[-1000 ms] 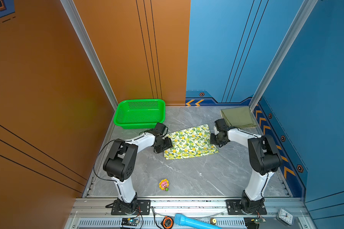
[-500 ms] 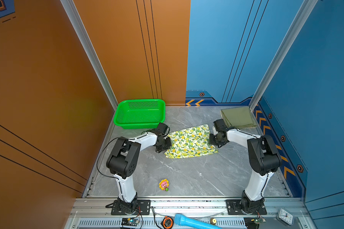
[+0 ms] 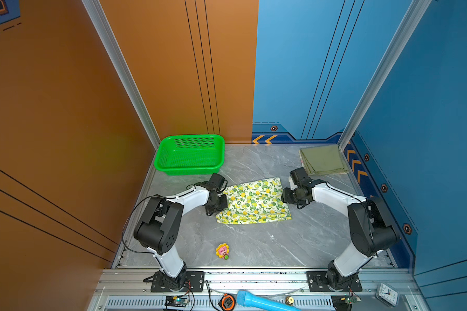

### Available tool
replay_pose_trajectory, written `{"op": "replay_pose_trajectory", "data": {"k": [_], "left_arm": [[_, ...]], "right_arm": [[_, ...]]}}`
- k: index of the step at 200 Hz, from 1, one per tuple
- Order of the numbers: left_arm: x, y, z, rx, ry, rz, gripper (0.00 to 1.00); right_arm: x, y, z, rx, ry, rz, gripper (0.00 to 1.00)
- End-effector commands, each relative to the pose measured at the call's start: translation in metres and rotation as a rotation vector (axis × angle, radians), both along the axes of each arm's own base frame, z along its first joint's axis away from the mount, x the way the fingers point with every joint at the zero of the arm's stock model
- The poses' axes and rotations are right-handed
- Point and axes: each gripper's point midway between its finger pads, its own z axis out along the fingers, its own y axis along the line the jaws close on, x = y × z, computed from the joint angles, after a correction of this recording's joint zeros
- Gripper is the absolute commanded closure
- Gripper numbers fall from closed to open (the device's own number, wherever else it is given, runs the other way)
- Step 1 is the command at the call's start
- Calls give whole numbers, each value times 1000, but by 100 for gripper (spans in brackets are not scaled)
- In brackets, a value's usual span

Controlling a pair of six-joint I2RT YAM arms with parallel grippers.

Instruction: Fold and stack the skirts

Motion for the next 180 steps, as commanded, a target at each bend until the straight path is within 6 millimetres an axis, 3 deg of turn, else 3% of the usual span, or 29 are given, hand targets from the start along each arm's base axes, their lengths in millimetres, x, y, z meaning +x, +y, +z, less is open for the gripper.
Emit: {"op": "replay_pose_trajectory", "data": {"k": [1,62,86,97,117,149,180], "left_arm": [[-25,25,-2,129,65,-30,100],[-1,31,47,217,-41,-68,100],[6,30,67,277,-85,-98,100],[8,27,76,311,-107,-120,100],[11,18,90,379,-143,-170,100],[13,-4,111,494,-203,-270,100],[11,-41,121,550,-254,-385,100]], "right_arm": [[1,10,0,70,9,-26,41],[-3,37,-31,144,32,-43,43],[-12,42,-43,139,38,-53,53],[-15,43,-48,134,35,-61,62],[-18,47,-52,140,23,-80,82],[-19,54,-51,150,-11,-106,87],[-18,58,-50,165,-42,-148,93]]}}
